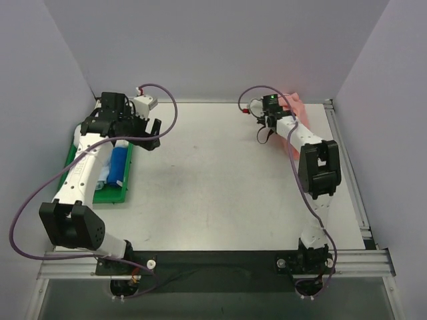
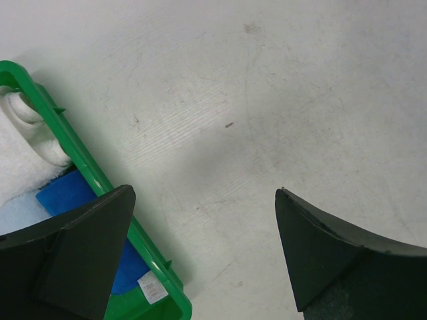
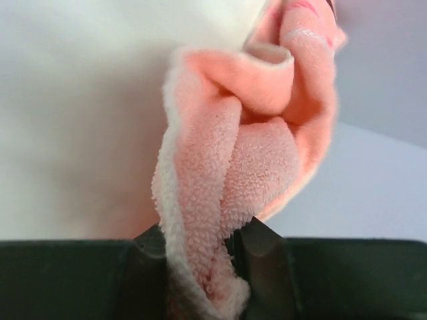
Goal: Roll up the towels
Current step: Move the towel to the center of the board
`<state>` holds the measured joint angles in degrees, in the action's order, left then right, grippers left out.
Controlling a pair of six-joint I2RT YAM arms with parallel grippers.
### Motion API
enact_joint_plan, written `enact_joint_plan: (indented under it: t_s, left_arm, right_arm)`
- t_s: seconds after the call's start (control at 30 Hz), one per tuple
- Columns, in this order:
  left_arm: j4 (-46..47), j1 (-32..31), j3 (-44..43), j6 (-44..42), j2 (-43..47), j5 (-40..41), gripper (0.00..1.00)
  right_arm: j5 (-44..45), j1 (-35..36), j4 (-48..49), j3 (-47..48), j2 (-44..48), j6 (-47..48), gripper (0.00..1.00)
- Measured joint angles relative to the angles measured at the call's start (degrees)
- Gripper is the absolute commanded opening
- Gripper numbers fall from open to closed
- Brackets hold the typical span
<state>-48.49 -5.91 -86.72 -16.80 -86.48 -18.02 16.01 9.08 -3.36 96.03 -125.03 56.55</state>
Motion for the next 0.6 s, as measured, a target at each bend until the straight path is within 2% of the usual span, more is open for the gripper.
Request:
enact_joint_plan:
  t_s: [0.07,0.13,0.17,0.2,0.23,0.27,0.4,0.5,0.6]
  left_arm:
    - [-0.5,0.0,1.3,0.7,1.8,-1.5,0.97]
    - [-0.9,0.4,3.2,1.3,3.7,-3.4,0.97]
    - [-1.1,0.9,4.3,1.5,4.4,-4.5,0.97]
    - [-1.1,1.4,5.5,1.7,5.1,-5.8,0.97]
    - [-1.3,2.3,6.8,1.9,5.6,-7.1,0.97]
    - [-1.6,3.3,8.0,2.3,5.9,-8.9,0.97]
    - [-1.7,5.7,12.4,2.9,6.0,-13.9,0.97]
    - [-0.7,4.7,16.5,2.8,6.2,-15.7,0.94]
    - [1.4,1.5,20.0,2.9,6.1,-15.5,0.84]
  right_arm:
    - [-1.8,5.4,-6.1,-2.3,5.8,-4.3,0.00]
    - [-4.0,11.5,-10.8,-4.7,10.6,-8.7,0.13]
    - [-5.7,14.5,-13.7,-5.5,12.3,-11.2,0.30]
    - [-7.5,17.2,-16.7,-5.9,13.5,-14.1,0.73]
    - [-10.3,19.8,-19.9,-5.9,14.2,-16.8,0.91]
    - [-14.6,22.0,-23.8,-6.0,14.7,-20.0,0.97]
    - [-27.2,26.4,-33.9,-7.0,16.1,-29.3,0.97]
    - [-32.9,24.5,-38.0,-11.1,21.0,-34.4,0.91]
    - [-35.8,20.4,-39.8,-15.1,28.0,-38.3,0.85]
